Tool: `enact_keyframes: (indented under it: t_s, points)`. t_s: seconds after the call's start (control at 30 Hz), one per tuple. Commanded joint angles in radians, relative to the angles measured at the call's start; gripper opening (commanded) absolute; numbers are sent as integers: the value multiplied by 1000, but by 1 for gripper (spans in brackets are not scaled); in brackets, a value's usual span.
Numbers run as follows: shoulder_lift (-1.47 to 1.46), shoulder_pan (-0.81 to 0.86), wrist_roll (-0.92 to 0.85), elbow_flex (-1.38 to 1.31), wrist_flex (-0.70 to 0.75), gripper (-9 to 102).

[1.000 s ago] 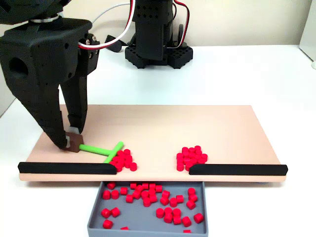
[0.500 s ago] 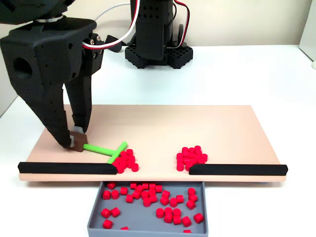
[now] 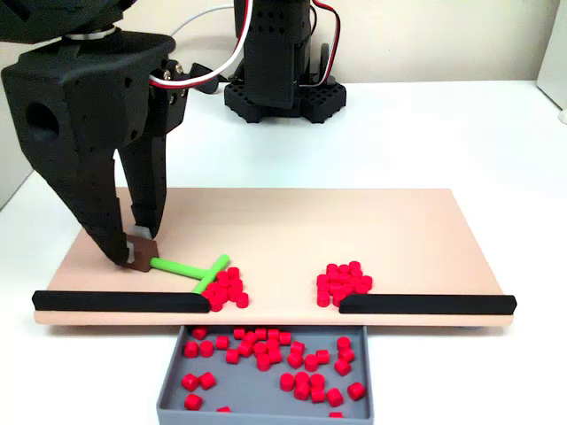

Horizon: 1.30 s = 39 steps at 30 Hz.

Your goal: Push granules from right to the grey container

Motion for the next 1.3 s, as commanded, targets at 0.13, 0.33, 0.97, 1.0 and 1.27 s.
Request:
enact_keyframes:
  t_s: [0.13,0.33,0.97,1.0,1.27]
  points:
    - [61,-14,11,21,9,0]
    - [63,-17,21,25,9,0]
    - [64,-25,64,25,9,0]
    - [64,-26,66,25,9,0]
    - [66,-26,81,25,9,0]
